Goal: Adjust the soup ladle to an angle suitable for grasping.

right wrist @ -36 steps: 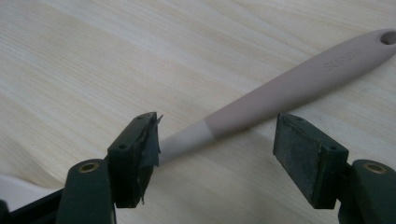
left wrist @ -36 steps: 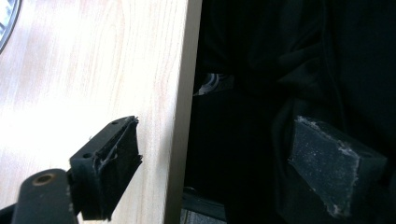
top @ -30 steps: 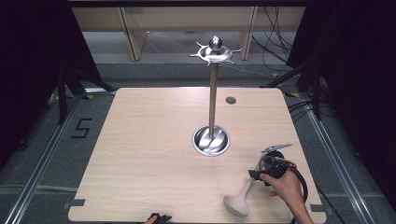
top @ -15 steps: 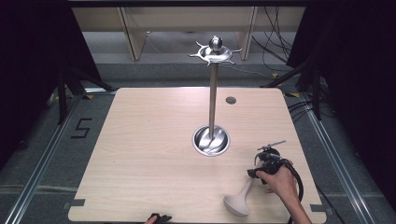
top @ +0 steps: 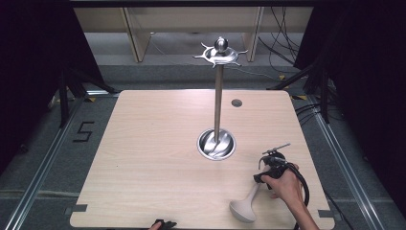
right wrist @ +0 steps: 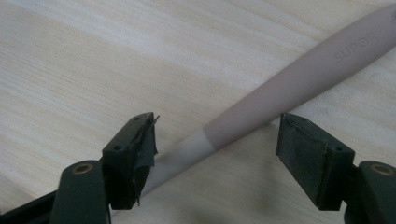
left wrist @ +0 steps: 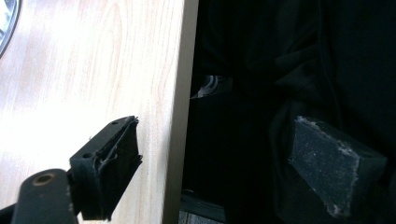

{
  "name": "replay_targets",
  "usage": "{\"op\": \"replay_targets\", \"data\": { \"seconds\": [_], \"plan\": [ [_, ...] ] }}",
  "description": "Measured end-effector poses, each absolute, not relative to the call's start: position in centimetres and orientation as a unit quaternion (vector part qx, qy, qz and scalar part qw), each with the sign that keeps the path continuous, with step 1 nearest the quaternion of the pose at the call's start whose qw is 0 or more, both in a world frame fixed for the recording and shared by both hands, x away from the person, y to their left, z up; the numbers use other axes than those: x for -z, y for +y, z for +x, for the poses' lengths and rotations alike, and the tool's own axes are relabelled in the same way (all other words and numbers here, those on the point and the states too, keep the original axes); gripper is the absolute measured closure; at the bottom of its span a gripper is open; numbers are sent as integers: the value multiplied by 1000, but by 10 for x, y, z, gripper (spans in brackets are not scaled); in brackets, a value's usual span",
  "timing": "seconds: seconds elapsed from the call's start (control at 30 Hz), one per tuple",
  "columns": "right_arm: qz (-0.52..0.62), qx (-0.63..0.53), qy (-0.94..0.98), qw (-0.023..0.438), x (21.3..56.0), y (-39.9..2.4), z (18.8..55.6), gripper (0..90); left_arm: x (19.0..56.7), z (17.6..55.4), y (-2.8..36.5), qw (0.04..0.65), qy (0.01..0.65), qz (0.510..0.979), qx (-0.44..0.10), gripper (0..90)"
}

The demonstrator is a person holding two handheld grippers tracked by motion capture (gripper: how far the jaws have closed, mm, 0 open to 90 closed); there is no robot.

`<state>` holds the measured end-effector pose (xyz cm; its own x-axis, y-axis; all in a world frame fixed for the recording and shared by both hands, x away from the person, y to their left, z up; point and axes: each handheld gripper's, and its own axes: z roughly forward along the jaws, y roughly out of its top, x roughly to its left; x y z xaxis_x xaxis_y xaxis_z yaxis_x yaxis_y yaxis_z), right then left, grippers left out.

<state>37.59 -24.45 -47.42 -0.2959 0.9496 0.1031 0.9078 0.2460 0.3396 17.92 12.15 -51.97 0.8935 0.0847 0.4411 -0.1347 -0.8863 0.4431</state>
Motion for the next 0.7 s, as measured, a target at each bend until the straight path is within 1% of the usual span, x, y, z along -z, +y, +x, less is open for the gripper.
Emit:
{"op": "replay_targets", "data": {
  "seconds": [0.27, 0.4, 0.5, 0.63, 0.67, 0.7],
  "plan": [
    [594, -165, 785, 53, 480, -245, 376, 287, 520, 180, 121, 234, -25, 948, -216, 150],
    [594, -150, 788, 63, 481, -239, 378, 280, 520, 180, 121, 234, -26, 948, -215, 149],
    [586, -142, 796, 63, 481, -234, 380, 292, 521, 179, 121, 240, -16, 943, -231, 150],
    [583, -140, 797, 68, 481, -230, 381, 311, 521, 179, 121, 240, -18, 944, -225, 150],
    [578, -138, 802, 67, 481, -227, 383, 328, 521, 180, 121, 235, -22, 949, -210, 149],
    [578, -138, 802, 67, 481, -227, 383, 328, 521, 180, 121, 237, -23, 946, -221, 149]
  ]
}}
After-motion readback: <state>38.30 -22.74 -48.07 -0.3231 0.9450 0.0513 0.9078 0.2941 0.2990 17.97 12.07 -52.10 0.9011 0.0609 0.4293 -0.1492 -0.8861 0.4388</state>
